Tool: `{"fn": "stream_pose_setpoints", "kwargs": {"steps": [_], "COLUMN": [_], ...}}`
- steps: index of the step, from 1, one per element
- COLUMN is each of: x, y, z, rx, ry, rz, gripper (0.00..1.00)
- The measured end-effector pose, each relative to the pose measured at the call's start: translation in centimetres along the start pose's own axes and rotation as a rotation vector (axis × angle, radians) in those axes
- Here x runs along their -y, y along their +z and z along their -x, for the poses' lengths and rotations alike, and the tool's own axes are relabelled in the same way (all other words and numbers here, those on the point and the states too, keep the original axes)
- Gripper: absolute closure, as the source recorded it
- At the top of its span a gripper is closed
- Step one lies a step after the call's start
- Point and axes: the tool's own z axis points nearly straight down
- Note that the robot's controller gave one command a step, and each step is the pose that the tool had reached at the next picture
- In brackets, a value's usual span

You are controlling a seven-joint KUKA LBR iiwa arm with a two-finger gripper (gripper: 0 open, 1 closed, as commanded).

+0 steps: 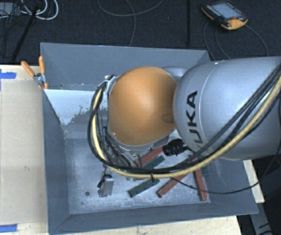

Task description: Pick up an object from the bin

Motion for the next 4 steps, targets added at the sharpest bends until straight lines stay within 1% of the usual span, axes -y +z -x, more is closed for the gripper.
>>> {"fn": "stream_pose_setpoints", "kwargs": {"steps": [1,2,3,4], "x": [0.1,5.3,7.9,10.4], "y": [-0.4,7.2,14.0,15.9], "z": [0.2,-0.1,0.0,0.5], "rx": [0.007,0.011,0.009,0.010], "ry": [0.004,-0.038,-0.398,-0.453], "rz": [0.002,0.004,0.001,0.002], "gripper": [0.00,0.00,0.00,0.00]}}
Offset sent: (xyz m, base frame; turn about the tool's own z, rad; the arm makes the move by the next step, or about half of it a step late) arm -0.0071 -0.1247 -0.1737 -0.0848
